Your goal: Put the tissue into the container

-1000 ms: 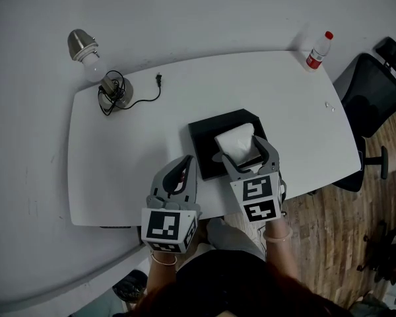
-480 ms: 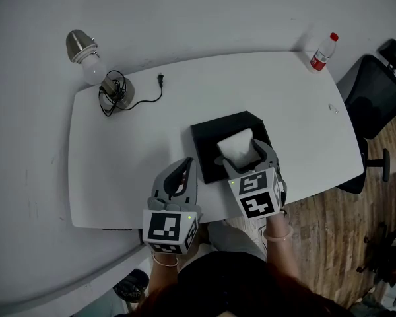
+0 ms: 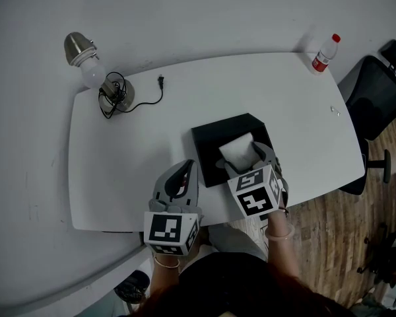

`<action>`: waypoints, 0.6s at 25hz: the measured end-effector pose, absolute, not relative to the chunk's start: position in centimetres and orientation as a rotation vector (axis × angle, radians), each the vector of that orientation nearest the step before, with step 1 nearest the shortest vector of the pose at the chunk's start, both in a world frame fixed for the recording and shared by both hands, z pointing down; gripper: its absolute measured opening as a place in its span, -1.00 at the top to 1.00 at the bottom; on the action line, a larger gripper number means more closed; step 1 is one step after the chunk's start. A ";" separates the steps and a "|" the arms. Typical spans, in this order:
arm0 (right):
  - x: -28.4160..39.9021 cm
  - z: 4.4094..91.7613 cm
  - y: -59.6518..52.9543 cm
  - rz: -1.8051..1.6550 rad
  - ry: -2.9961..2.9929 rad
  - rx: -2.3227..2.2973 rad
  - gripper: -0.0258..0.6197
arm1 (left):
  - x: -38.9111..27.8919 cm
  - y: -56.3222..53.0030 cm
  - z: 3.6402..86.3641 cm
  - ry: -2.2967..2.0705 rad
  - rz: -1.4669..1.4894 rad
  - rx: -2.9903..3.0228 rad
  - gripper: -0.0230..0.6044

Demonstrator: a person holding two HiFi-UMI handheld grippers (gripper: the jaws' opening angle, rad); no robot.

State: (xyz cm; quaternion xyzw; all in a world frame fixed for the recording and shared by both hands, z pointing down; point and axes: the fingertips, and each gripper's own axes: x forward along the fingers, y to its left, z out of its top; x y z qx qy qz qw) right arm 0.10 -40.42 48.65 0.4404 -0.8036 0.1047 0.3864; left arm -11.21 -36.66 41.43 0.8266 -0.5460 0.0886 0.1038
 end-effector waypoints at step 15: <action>-0.2 47.9 -40.4 0.249 -2.066 1.137 -0.21 | -11.4 -36.3 40.8 -1.617 0.254 2.450 0.84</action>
